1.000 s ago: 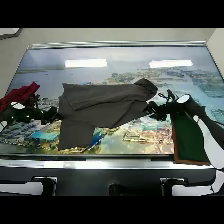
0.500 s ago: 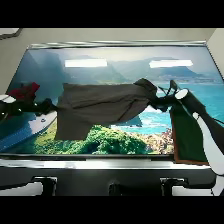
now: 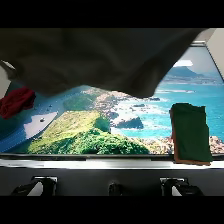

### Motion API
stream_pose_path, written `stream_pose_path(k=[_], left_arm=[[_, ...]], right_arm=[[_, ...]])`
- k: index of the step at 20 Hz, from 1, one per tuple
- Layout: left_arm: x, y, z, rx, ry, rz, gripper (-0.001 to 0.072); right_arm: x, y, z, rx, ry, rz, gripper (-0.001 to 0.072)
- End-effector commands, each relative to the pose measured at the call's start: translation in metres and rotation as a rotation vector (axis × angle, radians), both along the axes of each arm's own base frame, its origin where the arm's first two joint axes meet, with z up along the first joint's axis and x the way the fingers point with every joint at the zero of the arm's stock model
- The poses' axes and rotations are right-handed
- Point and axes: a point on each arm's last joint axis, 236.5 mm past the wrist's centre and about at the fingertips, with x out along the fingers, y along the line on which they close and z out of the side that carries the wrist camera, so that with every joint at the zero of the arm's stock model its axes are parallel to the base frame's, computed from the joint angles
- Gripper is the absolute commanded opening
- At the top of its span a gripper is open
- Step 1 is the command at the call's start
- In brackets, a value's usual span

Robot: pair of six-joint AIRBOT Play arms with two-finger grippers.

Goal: Fold the shirts.

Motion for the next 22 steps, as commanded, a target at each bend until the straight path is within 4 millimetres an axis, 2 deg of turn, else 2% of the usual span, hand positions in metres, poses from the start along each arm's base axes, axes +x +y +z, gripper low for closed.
stream_pose_path(k=[1, 3, 6, 8, 10, 12, 14, 16, 18, 19, 20, 22], left_arm=[[-0.109, -0.021, 0.052, 0.007, -0.183, 0.039, 0.0033], [-0.121, -0.023, 0.055, 0.012, -0.204, 0.046, 0.0033], [-0.115, -0.023, 0.049, 0.006, -0.172, 0.039, 0.0033], [-0.097, -0.021, 0.032, 0.008, -0.093, 0.029, 0.0033], [-0.06, -0.014, -0.002, 0.016, 0.061, 0.02, 0.0033], [-0.01, 0.0, -0.07, 0.046, 0.334, 0.005, 0.0033], [0.04, 0.013, -0.161, 0.056, 0.657, -0.043, 0.0033], [0.082, 0.026, -0.256, 0.028, 0.898, -0.082, 0.0033], [0.116, 0.038, -0.36, -0.047, 1.086, -0.072, 0.0033], [0.131, 0.039, -0.409, -0.101, 1.149, -0.065, 0.0033], [0.143, 0.041, -0.448, -0.142, 1.19, -0.049, 0.0034], [0.174, 0.042, -0.502, -0.2, 1.208, -0.02, 0.0034]], right_arm=[[-0.113, -0.006, 0.056, 0.005, -0.166, -0.052, 0.004], [-0.128, -0.005, 0.049, 0.033, -0.142, -0.048, 0.004], [-0.124, -0.006, 0.021, 0.035, -0.02, -0.052, 0.004], [-0.11, -0.007, 0.002, 0.042, 0.059, -0.055, 0.004], [-0.081, -0.008, -0.039, 0.061, 0.236, -0.058, 0.004], [-0.04, -0.009, -0.117, 0.068, 0.553, -0.062, 0.004], [-0.004, -0.004, -0.215, 0.072, 0.919, -0.031, 0.004], [0.04, 0.0, -0.305, 0.088, 1.147, -0.006, 0.004], [0.09, 0.008, -0.387, 0.151, 1.235, 0.011, 0.004], [0.118, 0.022, -0.421, 0.214, 1.241, 0.049, 0.004], [0.142, 0.036, -0.448, 0.268, 1.229, 0.08, 0.004], [0.186, 0.059, -0.486, 0.34, 1.162, 0.107, 0.004]])
